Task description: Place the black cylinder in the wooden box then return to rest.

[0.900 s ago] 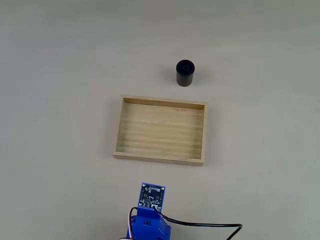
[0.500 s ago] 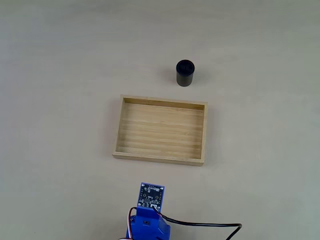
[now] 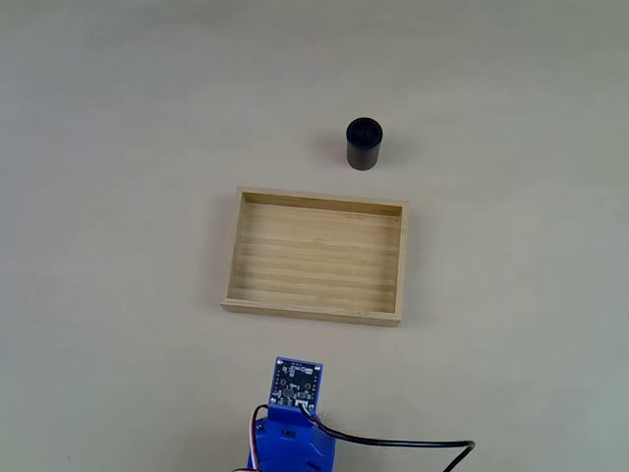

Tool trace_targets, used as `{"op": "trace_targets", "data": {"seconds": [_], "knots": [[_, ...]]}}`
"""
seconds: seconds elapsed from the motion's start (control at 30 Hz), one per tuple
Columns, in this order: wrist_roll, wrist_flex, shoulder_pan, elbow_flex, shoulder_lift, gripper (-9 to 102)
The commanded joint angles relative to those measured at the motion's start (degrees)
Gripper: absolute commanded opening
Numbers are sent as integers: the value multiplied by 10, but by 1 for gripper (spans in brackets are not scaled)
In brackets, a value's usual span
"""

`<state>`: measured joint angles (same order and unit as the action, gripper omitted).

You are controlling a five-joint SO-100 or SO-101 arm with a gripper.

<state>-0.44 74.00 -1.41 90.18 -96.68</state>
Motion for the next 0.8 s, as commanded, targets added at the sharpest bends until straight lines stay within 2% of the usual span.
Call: {"op": "trace_targets", "data": {"seconds": [0.0,0.23,0.6,0.77], "knots": [[1,-69,8,-49,61,0],[6,-200,3,-135,198,0],[37,-336,18,-295,416,0],[47,-359,18,-374,505,0]]}}
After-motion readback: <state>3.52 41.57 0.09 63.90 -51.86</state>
